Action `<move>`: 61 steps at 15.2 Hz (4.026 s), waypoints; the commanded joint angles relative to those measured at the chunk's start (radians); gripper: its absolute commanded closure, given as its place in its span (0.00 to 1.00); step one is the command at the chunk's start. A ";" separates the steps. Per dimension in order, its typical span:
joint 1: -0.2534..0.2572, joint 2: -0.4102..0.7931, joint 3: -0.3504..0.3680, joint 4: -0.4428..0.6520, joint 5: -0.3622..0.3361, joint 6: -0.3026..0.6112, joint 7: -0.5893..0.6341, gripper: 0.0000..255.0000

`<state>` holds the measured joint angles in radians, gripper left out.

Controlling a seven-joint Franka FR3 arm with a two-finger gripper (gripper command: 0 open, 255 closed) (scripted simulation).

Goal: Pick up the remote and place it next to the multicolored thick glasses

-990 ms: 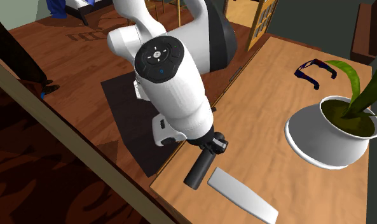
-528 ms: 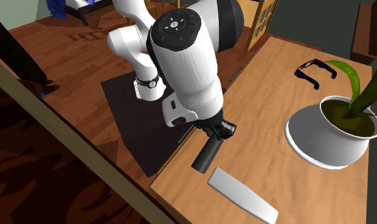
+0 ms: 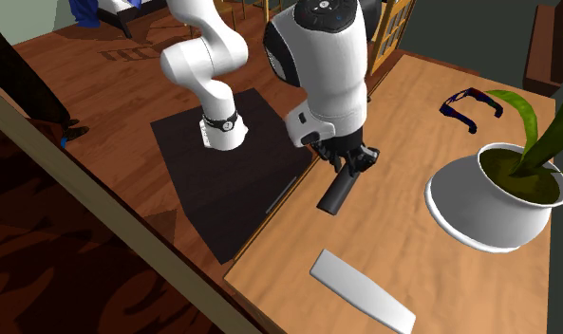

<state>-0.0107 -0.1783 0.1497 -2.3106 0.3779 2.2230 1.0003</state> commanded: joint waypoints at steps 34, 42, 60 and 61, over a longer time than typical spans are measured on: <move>0.322 0.269 0.588 0.237 -0.360 0.206 1.107 1.00; 0.537 0.515 0.558 0.507 -0.637 0.126 1.411 1.00; 0.713 0.651 0.434 0.504 -0.914 0.183 1.604 0.00; 0.713 0.652 0.434 0.504 -0.914 0.183 1.604 0.00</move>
<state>0.7011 0.4699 0.5851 -1.8079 -0.5334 2.4040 2.6027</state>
